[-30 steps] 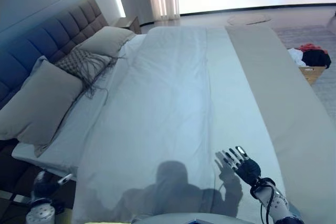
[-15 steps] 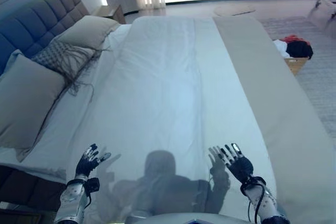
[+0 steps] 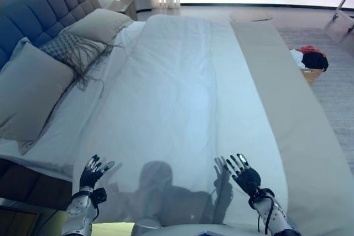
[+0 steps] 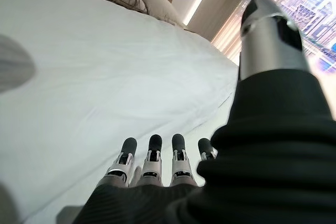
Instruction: Make the bed neatly
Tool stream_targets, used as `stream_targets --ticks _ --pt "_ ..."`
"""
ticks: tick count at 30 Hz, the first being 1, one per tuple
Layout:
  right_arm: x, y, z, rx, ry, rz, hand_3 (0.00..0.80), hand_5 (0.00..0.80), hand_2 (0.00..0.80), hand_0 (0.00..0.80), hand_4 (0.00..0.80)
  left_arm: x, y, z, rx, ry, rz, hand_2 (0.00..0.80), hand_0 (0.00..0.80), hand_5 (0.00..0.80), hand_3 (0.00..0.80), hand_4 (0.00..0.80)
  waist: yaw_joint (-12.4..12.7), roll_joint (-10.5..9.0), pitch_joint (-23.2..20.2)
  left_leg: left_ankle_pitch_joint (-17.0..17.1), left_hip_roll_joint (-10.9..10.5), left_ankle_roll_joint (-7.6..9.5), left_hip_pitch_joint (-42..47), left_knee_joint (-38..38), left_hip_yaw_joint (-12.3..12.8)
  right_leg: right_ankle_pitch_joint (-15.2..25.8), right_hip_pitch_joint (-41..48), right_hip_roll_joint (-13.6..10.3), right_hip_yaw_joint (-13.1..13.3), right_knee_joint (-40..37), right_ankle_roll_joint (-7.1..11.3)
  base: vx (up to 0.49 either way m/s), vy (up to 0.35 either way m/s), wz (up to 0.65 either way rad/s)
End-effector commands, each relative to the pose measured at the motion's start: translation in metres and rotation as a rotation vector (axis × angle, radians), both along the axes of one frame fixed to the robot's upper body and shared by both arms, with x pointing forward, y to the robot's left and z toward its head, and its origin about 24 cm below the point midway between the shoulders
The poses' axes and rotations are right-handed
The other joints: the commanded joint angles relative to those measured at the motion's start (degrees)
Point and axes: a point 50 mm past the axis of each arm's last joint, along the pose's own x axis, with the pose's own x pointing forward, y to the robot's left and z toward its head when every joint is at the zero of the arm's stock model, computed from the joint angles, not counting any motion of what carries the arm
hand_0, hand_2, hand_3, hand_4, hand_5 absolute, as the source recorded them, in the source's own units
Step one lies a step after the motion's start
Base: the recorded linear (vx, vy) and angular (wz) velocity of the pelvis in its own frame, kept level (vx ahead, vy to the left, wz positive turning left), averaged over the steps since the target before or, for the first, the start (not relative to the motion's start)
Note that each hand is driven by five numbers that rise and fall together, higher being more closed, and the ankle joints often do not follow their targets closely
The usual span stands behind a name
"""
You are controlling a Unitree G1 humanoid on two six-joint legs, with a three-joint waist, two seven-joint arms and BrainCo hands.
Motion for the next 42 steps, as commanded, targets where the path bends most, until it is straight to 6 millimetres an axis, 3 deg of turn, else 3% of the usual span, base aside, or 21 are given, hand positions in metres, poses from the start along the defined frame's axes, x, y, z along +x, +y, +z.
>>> stream_targets --ticks 1,4,6,9,12,14,16,18,19,22,23,24,25,26,30,32,34,39,42 --pt "0.018 -0.006 0.018 0.015 -0.108 -0.032 0.0 0.0 0.0 0.0 0.0 0.028 0.009 0.035 0.021 -0.186 -0.004 0.0 0.0 0.0 0.0 0.0 0.32 -3.58 1.44 -2.58 -0.08 2.1 -6.05 11.49 -2.56 12.57 11.25 5.44 -3.96 -19.99 -2.49 -0.118 0.047 -0.1" --pt "0.02 -0.006 0.022 0.018 -0.122 -0.009 0.0 0.0 0.0 0.0 0.0 0.021 0.007 0.03 0.004 -0.192 0.033 0.0 0.0 0.0 0.0 0.0 -1.78 -3.51 1.79 -3.89 1.94 2.75 -4.95 15.69 -3.96 11.95 8.51 4.0 -1.98 -16.68 -3.57 -0.164 0.181 -0.27" --pt "0.021 -0.008 0.023 0.011 -0.118 -0.003 0.0 0.0 0.0 0.0 0.0 0.016 0.007 0.027 -0.011 -0.194 0.049 0.0 0.0 0.0 0.0 0.0 -3.41 -2.26 1.26 -2.7 3.6 2.67 -1.74 13.08 -4.72 10.76 5.8 3.42 -0.38 -12.99 -4.04 -0.111 0.336 -0.39" --pt "0.021 -0.009 0.025 0.009 -0.124 -0.005 0.0 0.0 0.0 0.0 0.0 0.014 0.004 0.025 0.004 -0.187 0.017 0.0 0.0 0.0 0.0 0.0 -5.11 0.04 0.18 -0.01 6.64 1.24 2.38 8.77 -4.58 9.5 2.61 2.13 0.97 -8.61 -3.95 -0.075 0.367 -0.3" --pt "0.027 -0.012 0.029 0.0 -0.132 -0.022 0.0 0.0 0.0 0.0 0.0 0.021 -0.003 0.026 0.023 -0.187 -0.052 0.0 0.0 0.0 0.0 0.0 -6.0 1.96 0.6 1.38 8.77 -0.41 3.97 6.38 -3.79 9.67 -0.13 -1.43 0.76 -4.55 -2.95 -0.1 0.471 -0.1" --pt "0.034 -0.012 0.035 -0.01 -0.143 -0.027 0.0 0.0 0.0 0.0 0.0 0.025 -0.008 0.026 0.038 -0.191 -0.098 0.0 0.0 0.0 0.0 0.0 -6.1 3.15 1.09 0.2 8.89 -1.79 4.5 5.36 -4.49 9.36 -0.85 -5.09 1.21 -2.32 -0.52 0.034 0.607 0.27" --pt "0.041 -0.014 0.042 -0.025 -0.155 -0.031 0.0 0.0 0.0 0.0 0.0 0.03 -0.013 0.027 0.033 -0.204 -0.121 0.0 0.0 0.0 0.0 0.0 -6.14 3.98 1.97 -1.21 7.46 -2.16 4.0 6.0 -4.96 10.8 -1.46 -9.07 1.53 -1.39 1.31 0.037 0.679 0.59" --pt "0.045 -0.014 0.044 -0.025 -0.16 -0.043 0.0 0.0 0.0 0.0 0.0 0.032 -0.015 0.029 0.033 -0.212 -0.144 0.0 0.0 0.0 0.0 0.0 -5.91 4.01 2.75 -6.0 4.07 -1.06 3.36 9.04 -5.11 14.26 -0.97 -13.7 2.01 -3.36 3.4 0.057 0.608 0.39" --pt "0.044 -0.012 0.044 -0.001 -0.163 -0.056 0.0 0.0 0.0 0.0 0.0 0.032 -0.017 0.03 0.053 -0.206 -0.17 0.0 0.0 0.0 0.0 0.0 -5.43 3.5 3.16 -7.93 1.6 0.57 1.57 12.31 -4.76 18.96 0.21 -16.15 0.87 -6.28 3.31 0.04 0.406 -0.07" --pt "0.044 0.003 0.044 0.047 -0.195 -0.049 0.0 0.0 0.0 0.0 0.0 0.037 -0.016 0.044 0.057 -0.247 -0.197 0.0 0.0 0.0 0.0 0.0 -5.13 2.67 3.94 -11.14 -4.5 3.79 0.47 13.42 -4.75 33.34 0.31 -20.7 1.63 -15.97 6.51 0.002 0.395 -0.17" --pt "0.044 0.007 0.042 0.078 -0.216 -0.02 0.0 0.0 0.0 0.0 0.0 0.041 -0.015 0.05 0.076 -0.264 -0.202 0.0 0.0 0.0 0.0 0.0 -5.23 2.96 4.21 -11.6 -5.54 4.66 1.76 11.28 -3.34 36.97 -1.82 -20.48 1.58 -16.15 7.48 -0.071 0.387 -0.18" --pt "0.043 0.009 0.041 0.088 -0.219 -0.008 0.0 0.0 0.0 0.0 0.0 0.044 -0.014 0.054 0.091 -0.276 -0.209 0.0 0.0 0.0 0.0 0.0 -5.3 3.12 4.28 -11.46 -6.03 5.13 2.39 9.89 -2.57 37.84 -3.15 -20.01 2.06 -15.38 7.72 -0.13 0.444 -0.24" --pt "0.04 0.01 0.039 0.085 -0.211 -0.008 0.0 0.0 0.0 0.0 0.0 0.053 -0.014 0.06 0.098 -0.298 -0.221 0.0 0.0 0.0 0.0 0.0 -6.31 3.83 4.01 -10.57 -7.04 6.35 2.36 7.89 -2.4 35.78 -4.24 -17.76 4.84 -13.17 6.63 -0.156 0.43 -0.22" --pt "0.037 0.01 0.038 0.082 -0.207 -0.009 0.0 0.0 0.0 0.0 0.0 0.057 -0.015 0.064 0.091 -0.311 -0.23 0.0 0.0 0.0 0.0 0.0 -6.7 4.18 3.73 -9.72 -7.76 7.22 2.08 6.75 -2.59 33.61 -4.13 -16.02 5.82 -11.19 5.77 -0.173 0.441 -0.15" --pt "0.026 0.01 0.033 0.091 -0.217 -0.005 0.0 0.0 0.0 0.0 0.0 0.071 -0.029 0.065 0.095 -0.307 -0.278 0.0 0.0 0.0 0.0 0.0 -6.73 4.79 1.52 -5.03 -8.8 9.43 1.81 0.99 -4.53 25.13 -2.0 -6.95 3.94 -1.34 1.62 -0.09 0.284 0.01" --pt "0.022 0.009 0.03 0.088 -0.208 -0.023 0.0 0.0 0.0 0.0 0.0 0.071 -0.036 0.058 0.091 -0.277 -0.291 0.0 0.0 0.0 0.0 0.0 -6.67 3.93 0.71 -3.68 -9.84 10.21 1.81 -0.58 -6.16 24.36 -2.2 -2.97 3.38 1.74 1.02 -0.009 0.116 -0.03" --pt "0.018 0.01 0.028 0.088 -0.194 -0.035 0.0 0.0 0.0 0.0 0.0 0.072 -0.039 0.052 0.096 -0.251 -0.291 0.0 0.0 0.0 0.0 0.0 -6.8 2.8 0.25 -2.97 -10.25 10.7 1.98 -1.92 -5.7 23.77 -2.28 -0.69 2.58 2.83 0.73 -0.018 0.017 -0.1" --pt "-0.001 0.011 0.015 0.117 -0.105 -0.067 0.0 0.0 0.0 0.0 0.0 0.072 -0.043 0.047 0.115 -0.225 -0.279 0.0 0.0 0.0 0.0 0.0 -7.1 -0.61 -0.17 -3.18 -9.46 10.32 2.1 -1.78 -4.83 22.69 1.31 0.51 2.22 -4.54 0.92 -0.04 -0.145 -0.18" --pt "-0.008 0.016 0.01 0.157 -0.085 -0.034 0.0 0.0 0.0 0.0 0.0 0.065 -0.04 0.044 0.153 -0.202 -0.27 0.0 0.0 0.0 0.0 0.0 -6.6 -2.57 -0.15 -1.8 -6.13 7.51 1.74 -1.78 -2.65 18.69 6.4 3.76 0.62 -14.06 1.1 -0.055 -0.313 -0.04"
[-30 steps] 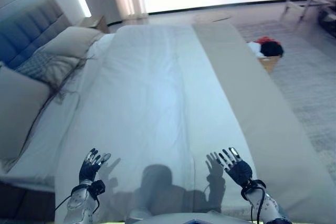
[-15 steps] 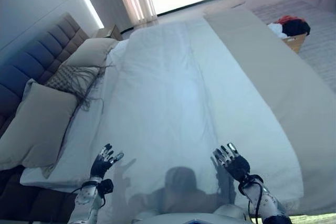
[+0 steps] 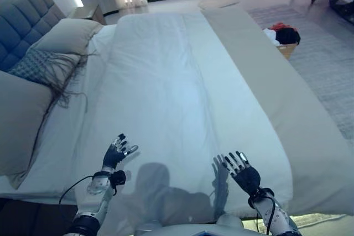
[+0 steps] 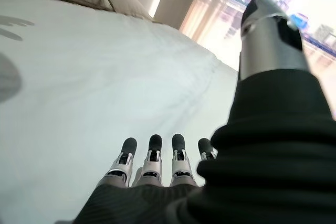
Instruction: Make the bed neatly
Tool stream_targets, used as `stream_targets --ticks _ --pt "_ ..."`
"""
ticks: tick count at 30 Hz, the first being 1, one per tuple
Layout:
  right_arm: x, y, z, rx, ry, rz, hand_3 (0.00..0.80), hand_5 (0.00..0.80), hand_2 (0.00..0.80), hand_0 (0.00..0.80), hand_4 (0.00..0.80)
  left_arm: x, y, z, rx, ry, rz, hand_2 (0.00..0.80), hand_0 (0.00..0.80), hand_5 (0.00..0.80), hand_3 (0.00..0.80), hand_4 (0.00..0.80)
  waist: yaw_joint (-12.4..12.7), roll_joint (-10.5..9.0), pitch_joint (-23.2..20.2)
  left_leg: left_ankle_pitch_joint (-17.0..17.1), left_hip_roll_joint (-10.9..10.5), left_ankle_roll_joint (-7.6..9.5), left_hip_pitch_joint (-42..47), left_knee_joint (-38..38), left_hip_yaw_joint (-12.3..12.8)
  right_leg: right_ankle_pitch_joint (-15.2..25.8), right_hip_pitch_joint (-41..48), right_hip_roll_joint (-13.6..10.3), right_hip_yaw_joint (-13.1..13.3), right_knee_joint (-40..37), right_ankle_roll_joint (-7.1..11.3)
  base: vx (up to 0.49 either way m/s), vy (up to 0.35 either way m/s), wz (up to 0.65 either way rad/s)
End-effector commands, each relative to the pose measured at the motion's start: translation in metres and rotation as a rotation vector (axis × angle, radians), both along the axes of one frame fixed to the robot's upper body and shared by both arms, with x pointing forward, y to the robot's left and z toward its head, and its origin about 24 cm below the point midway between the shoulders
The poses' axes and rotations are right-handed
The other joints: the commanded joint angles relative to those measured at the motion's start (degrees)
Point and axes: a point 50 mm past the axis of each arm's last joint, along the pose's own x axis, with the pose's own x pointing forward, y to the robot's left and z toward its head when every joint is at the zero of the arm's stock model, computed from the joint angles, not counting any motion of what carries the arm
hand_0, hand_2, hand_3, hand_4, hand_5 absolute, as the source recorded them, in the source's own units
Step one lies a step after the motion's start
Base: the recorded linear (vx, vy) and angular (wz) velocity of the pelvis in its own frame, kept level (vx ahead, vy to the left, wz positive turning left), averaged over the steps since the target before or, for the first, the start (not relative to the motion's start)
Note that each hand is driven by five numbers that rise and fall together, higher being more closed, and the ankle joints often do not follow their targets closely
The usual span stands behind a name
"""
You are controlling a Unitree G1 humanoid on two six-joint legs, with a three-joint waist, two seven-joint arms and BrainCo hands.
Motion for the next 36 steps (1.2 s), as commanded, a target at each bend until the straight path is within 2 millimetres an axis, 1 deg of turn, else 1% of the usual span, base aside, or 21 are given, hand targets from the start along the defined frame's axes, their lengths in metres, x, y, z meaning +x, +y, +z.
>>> stream_targets --ticks 1,2,3,4,6,7,8,10,12,13,15,18,21,24,26,29,30,31,33,34,36 --pt "-0.001 0.011 0.006 0.103 -0.055 -0.012 0.0 0.0 0.0 0.0 0.0 0.013 0.02 0.028 0.116 -0.13 0.027 0.0 0.0 0.0 0.0 0.0 0.67 -4.99 -0.38 1.34 -2.08 4.9 -3.26 0.21 0.96 16.54 7.09 5.4 -2.99 -15.51 -0.12 -0.06 -0.243 0.1" --pt "-0.001 0.012 0.006 0.102 -0.057 -0.006 0.0 0.0 0.0 0.0 0.0 0.013 0.02 0.028 0.114 -0.132 0.029 0.0 0.0 0.0 0.0 0.0 0.7 -5.1 -0.3 1.54 -1.61 4.55 -3.55 0.38 1.3 16.29 7.4 5.68 -3.15 -16.1 -0.21 -0.072 -0.237 0.04" --pt "0.001 0.012 0.01 0.103 -0.072 0.015 0.0 0.0 0.0 0.0 0.0 0.016 0.02 0.033 0.11 -0.15 0.027 0.0 0.0 0.0 0.0 0.0 1.24 -5.71 0.24 1.91 0.8 2.47 -5.57 1.26 2.54 13.28 8.91 6.86 -3.58 -18.31 -0.67 -0.183 -0.222 0.05" --pt "0.004 0.013 0.011 0.101 -0.072 0.016 0.0 0.0 0.0 0.0 0.0 0.019 0.019 0.036 0.105 -0.162 0.024 0.0 0.0 0.0 0.0 0.0 1.77 -6.04 0.82 3.72 2.5 1.63 -7.83 2.2 3.72 13.45 9.01 7.67 -4.81 -19.65 -1.87 -0.232 -0.233 0.09" --pt "0.009 0.011 0.012 0.09 -0.075 0.015 0.0 0.0 0.0 0.0 0.0 0.023 0.016 0.039 0.074 -0.179 0.022 0.0 0.0 0.0 0.0 0.0 2.71 -6.52 1.26 4.31 3.46 0.86 -10.13 3.29 2.47 13.23 8.82 8.24 -5.39 -20.5 -2.55 -0.241 -0.124 0.02" --pt "0.013 0.01 0.014 0.09 -0.086 0.013 0.0 0.0 0.0 0.0 0.0 0.024 0.013 0.04 0.07 -0.184 0.015 0.0 0.0 0.0 0.0 0.0 3.28 -6.84 1.87 3.36 3.05 1.09 -11.39 5.54 1.14 13.17 8.54 8.29 -5.56 -20.44 -3.0 -0.14 -0.076 -0.07" --pt "0.016 0.009 0.016 0.089 -0.097 0.016 0.0 0.0 0.0 0.0 0.0 0.022 0.012 0.039 0.072 -0.179 0.01 0.0 0.0 0.0 0.0 0.0 3.32 -7.22 2.35 -0.54 2.45 1.33 -11.84 11.47 0.09 12.06 8.53 7.67 -5.14 -19.35 -3.18 -0.129 -0.047 -0.12" --pt "0.022 0.009 0.021 0.091 -0.126 0.029 0.0 0.0 0.0 0.0 0.0 0.014 0.011 0.033 0.082 -0.152 -0.003 0.0 0.0 0.0 0.0 0.0 2.88 -8.13 3.38 -7.41 0.95 3.22 -12.92 23.9 0.32 12.08 7.7 5.64 -5.31 -17.27 -4.35 -0.095 0.023 -0.22" --pt "0.022 0.007 0.021 0.086 -0.118 0.023 0.0 0.0 0.0 0.0 0.0 0.007 0.011 0.029 0.08 -0.131 -0.02 0.0 0.0 0.0 0.0 0.0 2.29 -7.82 3.47 -9.05 0.22 4.01 -12.72 28.07 -0.35 12.06 7.35 5.4 -4.69 -16.27 -4.88 -0.065 0.106 -0.14" --pt "0.02 0.003 0.021 0.077 -0.112 0.015 0.0 0.0 0.0 0.0 0.0 0.002 0.01 0.027 0.073 -0.121 -0.036 0.0 0.0 0.0 0.0 0.0 1.53 -7.5 3.15 -7.12 -0.32 4.84 -11.78 26.6 0.19 13.37 6.38 5.05 -4.53 -16.1 -5.36 -0.091 0.178 -0.1" --pt "0.015 -0.004 0.02 0.062 -0.105 -0.008 0.0 0.0 0.0 0.0 0.0 -0.007 0.012 0.026 0.073 -0.101 -0.065 0.0 0.0 0.0 0.0 0.0 0.66 -5.83 2.31 -6.68 -0.55 4.98 -8.43 21.21 -0.51 13.74 5.37 5.3 -3.31 -15.39 -4.71 -0.082 0.265 -0.07" --pt "0.012 -0.01 0.021 0.05 -0.105 -0.053 0.0 0.0 0.0 0.0 0.0 -0.012 0.016 0.024 0.081 -0.077 -0.095 0.0 0.0 0.0 0.0 0.0 -0.72 -3.61 2.28 -7.26 -0.96 4.99 -3.51 13.44 -0.55 16.34 2.92 3.59 -2.22 -14.69 -1.85 -0.139 0.3 -0.04" --pt "0.008 -0.012 0.023 0.056 -0.115 -0.074 0.0 0.0 0.0 0.0 0.0 -0.01 0.015 0.023 0.088 -0.072 -0.112 0.0 0.0 0.0 0.0 0.0 -2.45 -2.54 3.49 -7.81 -4.38 5.95 -1.15 9.18 -0.83 23.36 -1.81 -1.3 -2.53 -14.0 2.02 -0.171 0.366 0.1" --pt "0.004 -0.011 0.023 0.062 -0.111 -0.062 0.0 0.0 0.0 0.0 0.0 -0.011 0.012 0.023 0.076 -0.086 -0.104 0.0 0.0 0.0 0.0 0.0 -4.19 -1.45 4.68 -8.95 -7.9 7.47 0.52 6.83 -1.52 28.47 -4.95 -3.16 -0.05 -16.49 3.7 -0.166 0.359 -0.08" --pt "0.0 -0.008 0.017 0.097 -0.107 -0.053 0.0 0.0 0.0 0.0 0.0 -0.008 0.015 0.026 0.093 -0.093 -0.09 0.0 0.0 0.0 0.0 0.0 -4.62 -0.21 5.18 -8.37 -8.36 8.92 -0.75 6.05 -1.57 27.56 -6.07 -3.5 3.66 -11.7 2.74 -0.256 0.311 -0.15" --pt "-0.01 -0.006 0.008 0.094 -0.059 -0.058 0.0 0.0 0.0 0.0 0.0 -0.008 0.019 0.024 0.094 -0.081 -0.055 0.0 0.0 0.0 0.0 0.0 -3.1 2.89 4.3 -6.61 -7.92 11.19 -3.4 5.71 -2.75 18.43 -5.79 -2.06 8.22 10.81 -1.53 -0.172 0.331 -0.05" --pt "-0.012 -0.007 0.008 0.084 -0.061 -0.062 0.0 0.0 0.0 0.0 0.0 -0.007 0.019 0.024 0.103 -0.08 -0.054 0.0 0.0 0.0 0.0 0.0 -2.22 2.8 3.61 -6.42 -8.28 12.1 -5.0 6.33 -2.42 17.25 -5.15 -2.86 8.58 15.85 -2.81 -0.039 0.201 -0.1" --pt "-0.014 -0.008 0.007 0.078 -0.06 -0.067 0.0 0.0 0.0 0.0 0.0 -0.008 0.02 0.024 0.107 -0.078 -0.053 0.0 0.0 0.0 0.0 0.0 -1.6 2.17 3.06 -6.59 -8.77 12.43 -5.94 6.86 -2.05 17.25 -4.41 -3.62 8.39 15.93 -2.81 -0.05 0.06 -0.17" --pt "-0.018 -0.011 0.003 0.052 -0.052 -0.089 0.0 0.0 0.0 0.0 0.0 -0.01 0.024 0.022 0.104 -0.063 -0.03 0.0 0.0 0.0 0.0 0.0 0.52 -0.02 1.16 -6.34 -9.46 12.2 -8.01 7.94 -1.73 18.75 1.63 -5.39 4.48 7.99 -2.17 0.025 -0.148 -0.02" --pt "-0.019 -0.012 0.002 0.045 -0.051 -0.096 0.0 0.0 0.0 0.0 0.0 -0.011 0.026 0.021 0.103 -0.057 -0.002 0.0 0.0 0.0 0.0 0.0 1.43 -1.53 0.42 -6.24 -9.41 11.23 -8.66 8.61 -2.0 19.1 4.75 -5.51 1.86 -1.15 -1.9 0.046 -0.346 0.28" --pt "-0.016 -0.012 0.002 0.051 -0.068 -0.08 0.0 0.0 0.0 0.0 0.0 -0.01 0.031 0.023 0.128 -0.073 0.028 0.0 0.0 0.0 0.0 0.0 1.01 -3.33 0.67 -5.42 -7.32 9.25 -9.61 9.96 -0.65 20.36 5.51 -4.3 -0.13 -15.29 -1.82 -0.054 -0.369 -0.07"
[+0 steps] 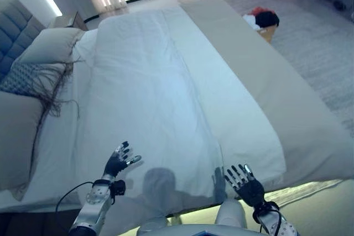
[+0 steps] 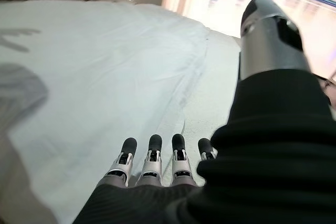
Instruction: Make the bed neatly
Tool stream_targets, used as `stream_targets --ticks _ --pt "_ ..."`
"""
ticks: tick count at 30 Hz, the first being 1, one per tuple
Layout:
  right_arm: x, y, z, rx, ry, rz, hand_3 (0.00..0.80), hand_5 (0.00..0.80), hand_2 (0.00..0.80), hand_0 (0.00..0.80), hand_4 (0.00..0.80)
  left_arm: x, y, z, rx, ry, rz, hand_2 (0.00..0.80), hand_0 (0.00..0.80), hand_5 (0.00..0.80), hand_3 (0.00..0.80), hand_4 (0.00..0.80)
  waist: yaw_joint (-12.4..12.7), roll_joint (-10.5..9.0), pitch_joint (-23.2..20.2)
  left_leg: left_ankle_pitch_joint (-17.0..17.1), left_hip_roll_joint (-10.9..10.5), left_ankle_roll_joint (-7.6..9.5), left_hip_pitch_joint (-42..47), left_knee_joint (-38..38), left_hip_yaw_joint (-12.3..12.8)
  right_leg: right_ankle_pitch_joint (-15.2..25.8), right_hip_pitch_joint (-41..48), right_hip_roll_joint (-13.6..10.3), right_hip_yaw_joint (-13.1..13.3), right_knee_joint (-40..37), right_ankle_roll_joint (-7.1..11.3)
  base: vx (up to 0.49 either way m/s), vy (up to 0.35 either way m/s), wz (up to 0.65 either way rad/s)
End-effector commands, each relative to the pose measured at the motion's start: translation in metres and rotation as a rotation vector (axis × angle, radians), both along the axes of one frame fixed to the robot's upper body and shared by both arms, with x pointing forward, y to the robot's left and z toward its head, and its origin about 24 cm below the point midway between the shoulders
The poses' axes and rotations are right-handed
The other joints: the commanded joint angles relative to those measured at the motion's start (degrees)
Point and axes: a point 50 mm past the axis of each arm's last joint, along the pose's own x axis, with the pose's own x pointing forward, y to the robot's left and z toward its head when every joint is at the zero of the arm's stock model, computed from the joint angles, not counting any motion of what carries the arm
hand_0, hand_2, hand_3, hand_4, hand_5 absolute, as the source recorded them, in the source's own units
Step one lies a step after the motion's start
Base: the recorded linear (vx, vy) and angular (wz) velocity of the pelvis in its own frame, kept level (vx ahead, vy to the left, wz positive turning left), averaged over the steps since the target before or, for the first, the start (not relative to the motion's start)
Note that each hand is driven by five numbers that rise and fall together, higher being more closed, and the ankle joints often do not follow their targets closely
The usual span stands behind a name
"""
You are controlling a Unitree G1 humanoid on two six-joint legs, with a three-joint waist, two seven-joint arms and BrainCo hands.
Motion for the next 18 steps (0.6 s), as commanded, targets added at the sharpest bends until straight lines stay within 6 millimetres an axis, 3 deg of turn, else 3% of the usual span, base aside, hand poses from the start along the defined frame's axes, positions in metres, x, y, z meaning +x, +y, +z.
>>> stream_targets --ticks 1,4,6,8,11,15,18 --pt "0.02 -0.002 0.014 0.0 -0.147 -0.022 0.0 0.0 0.0 0.0 0.0 0.027 0.02 0.032 0.07 -0.163 0.056 0.0 0.0 0.0 0.0 0.0 2.09 -4.16 1.17 -4.34 -0.63 3.88 -4.42 7.47 -7.4 20.6 9.09 -0.65 -2.27 -31.02 2.24 -0.067 -0.312 -0.75" --pt "0.023 0.001 0.014 0.012 -0.118 0.011 0.0 0.0 0.0 0.0 0.0 0.036 0.025 0.038 0.078 -0.195 0.117 0.0 0.0 0.0 0.0 0.0 1.37 -5.2 2.38 -4.24 3.16 1.47 -2.67 7.05 -5.87 20.44 8.69 1.47 -2.78 -34.08 3.74 0.003 -0.326 -0.93" --pt "0.023 0.009 0.012 0.043 -0.118 0.04 0.0 0.0 0.0 0.0 0.0 0.041 0.027 0.043 0.094 -0.211 0.131 0.0 0.0 0.0 0.0 0.0 2.01 -6.44 2.92 -4.5 6.09 0.26 -3.41 9.34 -5.82 18.26 9.18 3.09 -2.72 -33.52 4.28 -0.014 -0.429 -0.15" --pt "0.017 0.016 0.01 0.064 -0.109 0.046 0.0 0.0 0.0 0.0 0.0 0.039 0.026 0.042 0.109 -0.21 0.131 0.0 0.0 0.0 0.0 0.0 2.55 -7.58 3.12 -5.03 8.03 -0.33 -4.43 12.09 -6.92 16.92 9.78 3.97 -2.03 -32.88 4.12 0.046 -0.42 0.05" --pt "0.012 0.018 0.012 0.069 -0.111 0.036 0.0 0.0 0.0 0.0 0.0 0.025 0.023 0.035 0.104 -0.182 0.109 0.0 0.0 0.0 0.0 0.0 3.54 -8.46 3.57 -5.4 9.92 -1.2 -5.28 14.89 -8.54 14.64 10.78 5.59 -3.35 -31.37 2.43 0.046 -0.299 0.22" --pt "0.021 0.002 0.018 0.02 -0.134 -0.005 0.0 0.0 0.0 0.0 0.0 0.015 0.014 0.025 0.073 -0.144 0.044 0.0 0.0 0.0 0.0 0.0 3.66 -7.75 4.38 -5.72 11.86 -2.09 -6.7 18.81 -9.93 12.91 10.7 5.68 -3.88 -29.17 0.68 0.009 -0.075 0.37" --pt "0.025 -0.008 0.024 0.013 -0.137 -0.028 0.0 0.0 0.0 0.0 0.0 0.008 0.011 0.023 0.055 -0.138 0.011 0.0 0.0 0.0 0.0 0.0 3.12 -5.95 4.05 -0.67 15.51 -4.48 -5.28 15.42 -11.46 12.06 10.8 5.7 -3.97 -28.36 0.36 0.031 0.131 0.28"
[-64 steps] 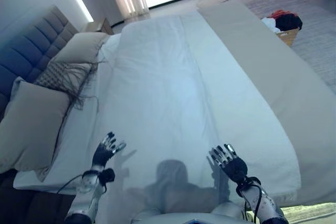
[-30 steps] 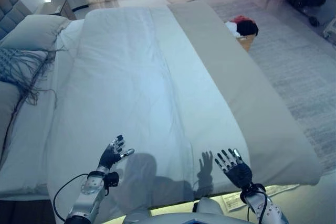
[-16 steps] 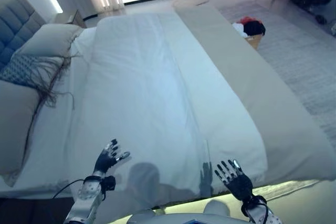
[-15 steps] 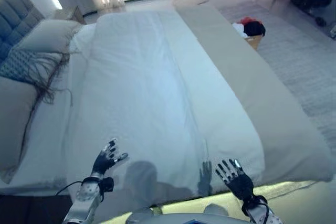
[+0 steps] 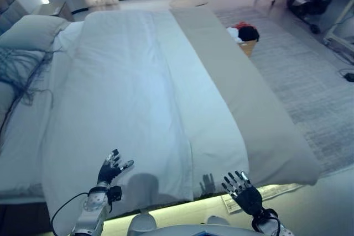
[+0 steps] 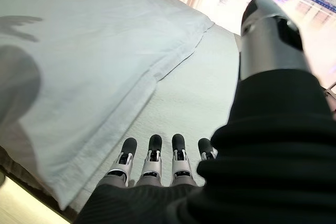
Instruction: Make the bed neatly
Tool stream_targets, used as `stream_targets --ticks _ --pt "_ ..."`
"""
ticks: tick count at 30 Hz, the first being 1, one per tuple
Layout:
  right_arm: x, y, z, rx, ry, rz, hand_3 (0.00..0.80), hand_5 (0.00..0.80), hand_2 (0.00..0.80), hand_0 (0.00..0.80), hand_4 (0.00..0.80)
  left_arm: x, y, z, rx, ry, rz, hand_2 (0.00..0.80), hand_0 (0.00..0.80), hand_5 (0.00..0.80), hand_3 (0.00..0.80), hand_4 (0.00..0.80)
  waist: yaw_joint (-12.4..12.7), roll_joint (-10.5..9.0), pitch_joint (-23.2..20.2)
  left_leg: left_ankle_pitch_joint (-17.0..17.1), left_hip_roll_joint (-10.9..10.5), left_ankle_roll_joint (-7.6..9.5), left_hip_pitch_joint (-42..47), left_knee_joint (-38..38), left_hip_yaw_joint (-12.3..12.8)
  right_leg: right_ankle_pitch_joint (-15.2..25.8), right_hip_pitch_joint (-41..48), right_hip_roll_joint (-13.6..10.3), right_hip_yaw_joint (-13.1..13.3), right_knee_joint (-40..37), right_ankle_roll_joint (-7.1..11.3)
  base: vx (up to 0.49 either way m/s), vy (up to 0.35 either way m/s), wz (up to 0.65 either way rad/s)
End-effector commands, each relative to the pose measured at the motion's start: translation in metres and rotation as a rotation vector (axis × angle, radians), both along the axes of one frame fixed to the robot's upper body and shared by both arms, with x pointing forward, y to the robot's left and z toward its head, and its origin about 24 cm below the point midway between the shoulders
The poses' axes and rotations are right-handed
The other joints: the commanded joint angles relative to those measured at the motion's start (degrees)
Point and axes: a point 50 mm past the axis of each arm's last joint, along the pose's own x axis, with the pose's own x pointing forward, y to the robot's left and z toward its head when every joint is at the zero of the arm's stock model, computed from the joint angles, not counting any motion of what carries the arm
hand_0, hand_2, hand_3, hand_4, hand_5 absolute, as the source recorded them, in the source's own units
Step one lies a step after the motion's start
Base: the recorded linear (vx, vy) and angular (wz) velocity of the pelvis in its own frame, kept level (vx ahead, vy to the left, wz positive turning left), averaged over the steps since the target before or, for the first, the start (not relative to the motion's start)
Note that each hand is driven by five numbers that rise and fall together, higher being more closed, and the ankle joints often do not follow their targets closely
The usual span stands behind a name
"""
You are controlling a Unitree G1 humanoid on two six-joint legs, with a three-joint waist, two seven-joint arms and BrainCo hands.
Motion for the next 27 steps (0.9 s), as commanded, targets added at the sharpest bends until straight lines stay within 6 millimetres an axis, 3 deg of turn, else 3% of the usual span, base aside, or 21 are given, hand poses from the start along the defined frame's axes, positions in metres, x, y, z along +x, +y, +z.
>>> stream_targets --ticks 1,5,8,10,12,15,17,20,21,23,27 --pt "0.028 -0.014 0.027 0.003 -0.142 -0.072 0.0 0.0 0.0 0.0 0.0 0.015 0.008 0.033 0.048 -0.181 -0.073 0.0 0.0 0.0 0.0 0.0 0.26 0.07 1.99 -3.05 7.93 -7.99 0.92 4.14 -2.78 17.01 5.81 -1.73 3.58 -17.45 5.5 0.109 0.274 0.17" --pt "0.031 -0.023 0.029 -0.016 -0.136 -0.102 0.0 0.0 0.0 0.0 0.0 0.019 0.0 0.031 0.035 -0.193 -0.086 0.0 0.0 0.0 0.0 0.0 -1.42 3.53 0.01 4.04 12.54 -11.38 4.47 -5.86 -4.0 16.89 4.5 -5.01 4.32 -16.41 7.19 0.047 0.442 0.21" --pt "0.034 -0.029 0.031 -0.05 -0.141 -0.12 0.0 0.0 0.0 0.0 0.0 0.027 -0.005 0.032 0.047 -0.221 -0.102 0.0 0.0 0.0 0.0 0.0 -2.88 5.21 -0.46 3.86 12.91 -13.36 5.81 -7.55 -3.36 17.58 3.63 -9.47 5.68 -14.78 9.72 0.06 0.57 0.22" --pt "0.037 -0.035 0.035 -0.085 -0.15 -0.128 0.0 0.0 0.0 0.0 0.0 0.039 -0.011 0.039 0.058 -0.267 -0.14 0.0 0.0 0.0 0.0 0.0 -3.94 5.64 0.15 -0.02 10.14 -12.54 4.74 -4.07 -1.58 18.58 3.52 -14.13 6.09 -13.57 11.76 0.05 0.647 0.46" --pt "0.036 -0.034 0.034 -0.057 -0.137 -0.145 0.0 0.0 0.0 0.0 0.0 0.046 -0.015 0.045 0.087 -0.293 -0.175 0.0 0.0 0.0 0.0 0.0 -3.7 5.13 0.98 -5.59 4.2 -9.92 2.82 1.83 -2.42 21.85 3.87 -18.84 5.97 -12.97 12.13 0.079 0.534 0.18" --pt "0.036 -0.017 0.029 0.006 -0.142 -0.091 0.0 0.0 0.0 0.0 0.0 0.044 0.003 0.058 0.105 -0.32 -0.125 0.0 0.0 0.0 0.0 0.0 -2.02 4.01 1.62 -9.12 -0.73 -5.92 3.4 2.87 -2.76 28.95 2.31 -21.72 5.44 -11.36 12.43 0.085 0.294 0.04" --pt "0.036 0.001 0.024 0.055 -0.16 -0.043 0.0 0.0 0.0 0.0 0.0 0.038 0.018 0.061 0.133 -0.311 -0.084 0.0 0.0 0.0 0.0 0.0 -1.07 3.6 1.67 -8.99 -1.42 -4.61 5.37 0.55 -2.01 29.3 0.07 -19.25 5.45 -9.54 12.46 0.054 0.103 -0.45" --pt "0.037 0.018 0.018 0.078 -0.173 -0.009 0.0 0.0 0.0 0.0 0.0 0.044 0.027 0.066 0.189 -0.327 -0.046 0.0 0.0 0.0 0.0 0.0 -0.39 1.82 1.48 -8.7 -1.42 -4.42 5.4 -1.4 -1.76 27.54 -0.93 -12.3 4.58 -15.31 11.79 0.023 -0.078 -0.63" --pt "0.038 0.019 0.018 0.068 -0.174 -0.009 0.0 0.0 0.0 0.0 0.0 0.048 0.026 0.067 0.208 -0.335 -0.044 0.0 0.0 0.0 0.0 0.0 -0.67 1.25 1.59 -8.95 -1.55 -4.19 4.74 -0.97 -2.19 28.45 -1.23 -11.83 6.46 -16.51 11.81 0.014 -0.147 -0.21" --pt "0.041 0.02 0.017 0.06 -0.175 -0.008 0.0 0.0 0.0 0.0 0.0 0.053 0.032 0.072 0.277 -0.346 -0.039 0.0 0.0 0.0 0.0 0.0 0.18 0.01 2.21 -8.84 -0.57 -4.26 3.94 -0.34 -1.57 28.78 -2.3 -11.5 4.57 -15.87 12.06 0.005 -0.137 0.06" --pt "0.042 0.017 0.019 0.053 -0.179 -0.026 0.0 0.0 0.0 0.0 0.0 0.044 0.042 0.067 0.319 -0.302 0.03 0.0 0.0 0.0 0.0 0.0 1.31 -0.64 3.31 -7.42 2.5 -5.82 2.33 -0.55 -2.02 26.81 -2.66 -9.47 3.7 -17.54 11.96 0.005 -0.123 -0.02"
